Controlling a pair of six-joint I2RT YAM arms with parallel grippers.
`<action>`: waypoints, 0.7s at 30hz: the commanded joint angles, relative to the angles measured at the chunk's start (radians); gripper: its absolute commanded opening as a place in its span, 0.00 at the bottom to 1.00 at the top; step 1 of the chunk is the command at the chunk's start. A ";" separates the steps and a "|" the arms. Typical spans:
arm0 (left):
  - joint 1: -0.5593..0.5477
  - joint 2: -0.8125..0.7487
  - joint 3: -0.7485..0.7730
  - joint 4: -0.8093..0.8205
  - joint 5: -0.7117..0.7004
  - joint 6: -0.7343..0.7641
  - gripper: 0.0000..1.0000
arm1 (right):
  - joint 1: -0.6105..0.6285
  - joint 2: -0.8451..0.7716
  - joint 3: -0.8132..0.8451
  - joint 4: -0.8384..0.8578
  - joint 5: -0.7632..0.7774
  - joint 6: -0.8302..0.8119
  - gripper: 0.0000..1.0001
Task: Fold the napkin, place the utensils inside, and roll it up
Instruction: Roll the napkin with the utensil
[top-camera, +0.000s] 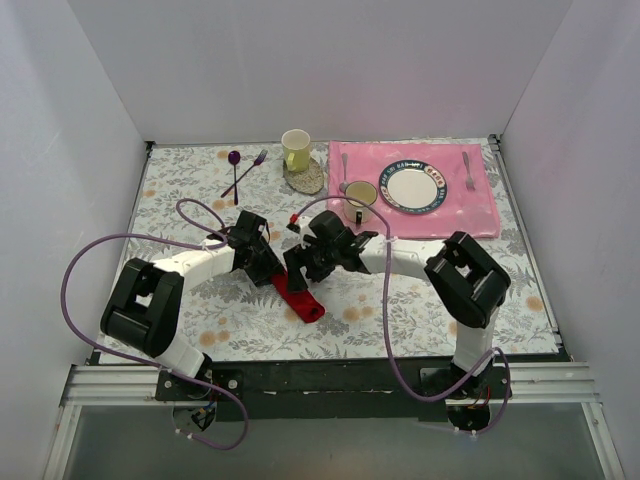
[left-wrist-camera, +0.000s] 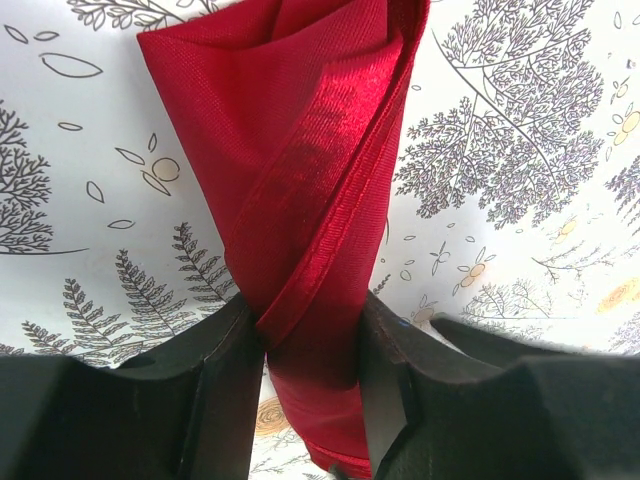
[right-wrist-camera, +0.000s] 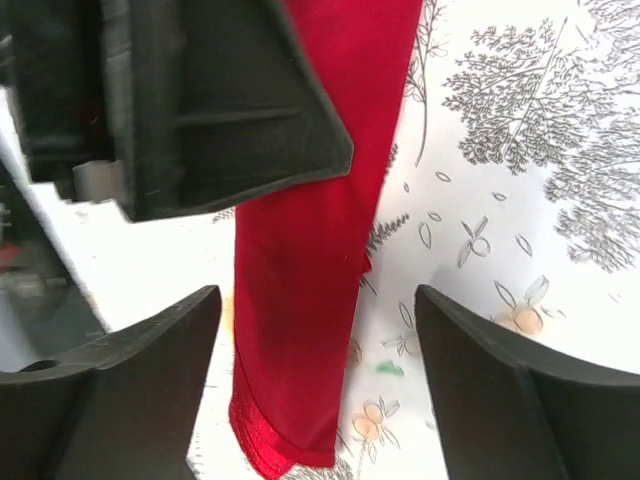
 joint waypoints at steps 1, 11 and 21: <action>-0.005 -0.022 0.001 -0.016 0.000 0.017 0.36 | 0.129 -0.083 0.078 -0.206 0.357 -0.151 0.89; -0.005 -0.019 0.005 -0.017 0.020 0.014 0.36 | 0.330 0.055 0.227 -0.342 0.778 -0.179 0.94; -0.005 -0.028 0.005 -0.022 0.025 0.011 0.37 | 0.355 0.108 0.218 -0.298 0.804 -0.206 0.76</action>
